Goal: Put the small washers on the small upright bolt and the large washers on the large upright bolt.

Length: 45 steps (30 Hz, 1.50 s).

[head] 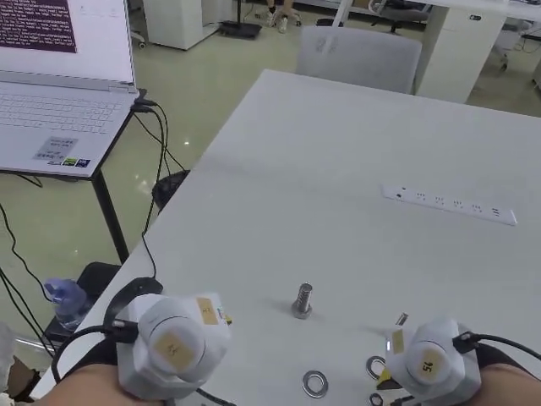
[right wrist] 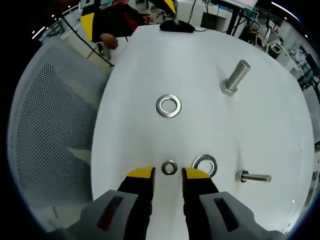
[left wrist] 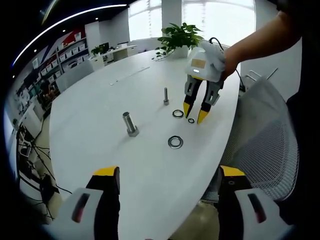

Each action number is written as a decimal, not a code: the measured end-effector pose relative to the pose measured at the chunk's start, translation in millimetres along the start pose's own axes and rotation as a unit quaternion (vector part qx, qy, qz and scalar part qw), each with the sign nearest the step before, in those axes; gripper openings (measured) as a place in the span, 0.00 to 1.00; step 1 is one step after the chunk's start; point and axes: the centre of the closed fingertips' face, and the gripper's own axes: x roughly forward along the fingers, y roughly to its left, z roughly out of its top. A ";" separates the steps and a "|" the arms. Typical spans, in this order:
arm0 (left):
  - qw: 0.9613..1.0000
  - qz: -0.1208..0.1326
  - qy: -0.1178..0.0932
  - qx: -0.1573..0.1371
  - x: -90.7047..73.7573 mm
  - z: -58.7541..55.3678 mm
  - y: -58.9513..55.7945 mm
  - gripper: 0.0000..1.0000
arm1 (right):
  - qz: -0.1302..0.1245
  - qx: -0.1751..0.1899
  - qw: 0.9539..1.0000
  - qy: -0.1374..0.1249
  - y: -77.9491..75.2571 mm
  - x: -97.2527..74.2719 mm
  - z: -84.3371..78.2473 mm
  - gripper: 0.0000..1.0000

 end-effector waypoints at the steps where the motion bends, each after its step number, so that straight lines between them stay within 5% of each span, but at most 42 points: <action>1: 1.000 0.001 0.000 0.001 0.3 -0.2 0.6 0.81 | 0.000 -0.003 1.000 0.001 -0.3 0.1 0.0 0.24; 15: 1.000 -0.005 0.002 -0.003 3.7 -2.3 -1.6 0.82 | -0.007 0.000 1.000 0.008 -1.6 1.3 2.3 0.15; 34: 1.000 -0.008 0.005 -0.003 1.3 -3.4 -5.1 0.77 | -0.007 0.002 0.997 0.071 0.2 3.1 2.9 0.15; 45: 1.000 -0.008 0.008 -0.003 0.6 -2.5 -6.3 0.75 | -0.010 0.026 0.999 0.038 3.0 -0.1 4.1 0.13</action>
